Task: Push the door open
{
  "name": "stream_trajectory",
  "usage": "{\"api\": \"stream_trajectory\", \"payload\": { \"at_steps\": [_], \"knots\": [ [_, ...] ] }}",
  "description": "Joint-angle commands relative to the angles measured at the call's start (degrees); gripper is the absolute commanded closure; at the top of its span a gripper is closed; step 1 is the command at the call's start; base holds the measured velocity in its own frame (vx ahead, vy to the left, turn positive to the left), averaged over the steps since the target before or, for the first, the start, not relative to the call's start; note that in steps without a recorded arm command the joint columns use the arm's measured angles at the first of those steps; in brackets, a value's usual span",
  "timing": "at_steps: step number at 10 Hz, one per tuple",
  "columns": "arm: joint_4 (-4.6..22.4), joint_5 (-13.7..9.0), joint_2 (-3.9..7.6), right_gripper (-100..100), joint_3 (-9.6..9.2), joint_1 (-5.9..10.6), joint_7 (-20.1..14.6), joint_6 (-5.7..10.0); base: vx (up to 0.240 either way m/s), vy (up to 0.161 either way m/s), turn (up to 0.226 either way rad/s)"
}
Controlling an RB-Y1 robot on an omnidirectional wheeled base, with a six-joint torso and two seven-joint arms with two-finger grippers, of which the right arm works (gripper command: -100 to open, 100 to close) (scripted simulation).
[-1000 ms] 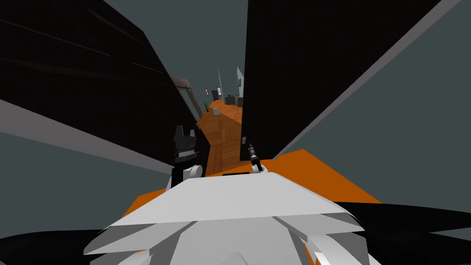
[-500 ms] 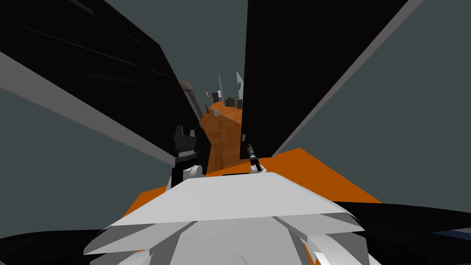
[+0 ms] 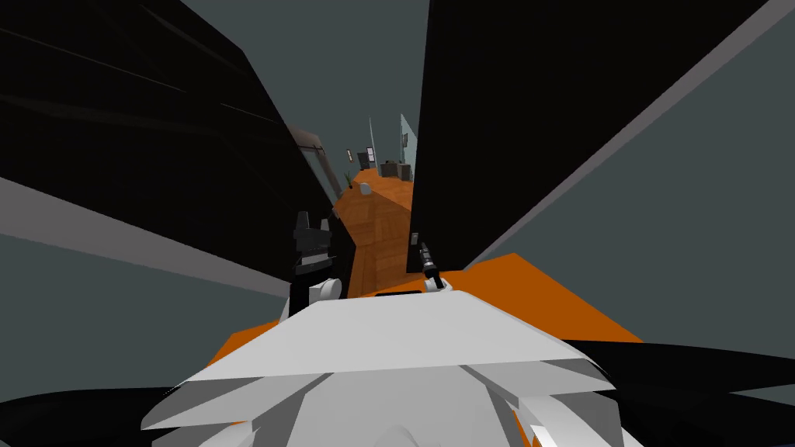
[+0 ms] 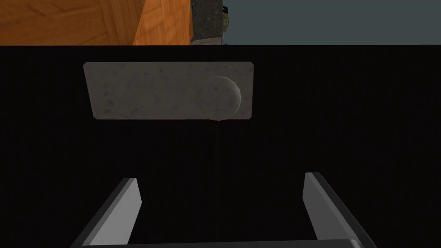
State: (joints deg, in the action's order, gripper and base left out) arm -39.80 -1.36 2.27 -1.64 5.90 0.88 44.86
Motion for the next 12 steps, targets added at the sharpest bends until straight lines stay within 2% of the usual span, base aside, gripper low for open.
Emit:
{"api": "stream_trajectory", "payload": {
  "at_steps": [1,3,5,6,7,12],
  "knots": [
    [0.2,-0.1,-0.01,-100,0.24,0.08,0.1,0.24,0.234,0.019,0.031],
    [0.3,-0.2,-0.38,-100,0.44,0.14,0.2,0.44,0.202,0.031,0.024],
    [0.5,-0.3,-1.24,-100,0.66,0.20,0.3,0.67,0.204,0.012,0.027],
    [0.2,-0.3,-1.03,-100,0.59,0.11,0.3,0.50,0.085,0.006,-0.005],
    [0.2,-0.3,-1.03,100,0.59,0.11,0.3,0.50,-0.020,0.002,0.001],
    [0.2,-0.3,-1.03,100,0.59,0.11,0.3,0.50,-0.014,-0.001,0.002]
  ]
}}
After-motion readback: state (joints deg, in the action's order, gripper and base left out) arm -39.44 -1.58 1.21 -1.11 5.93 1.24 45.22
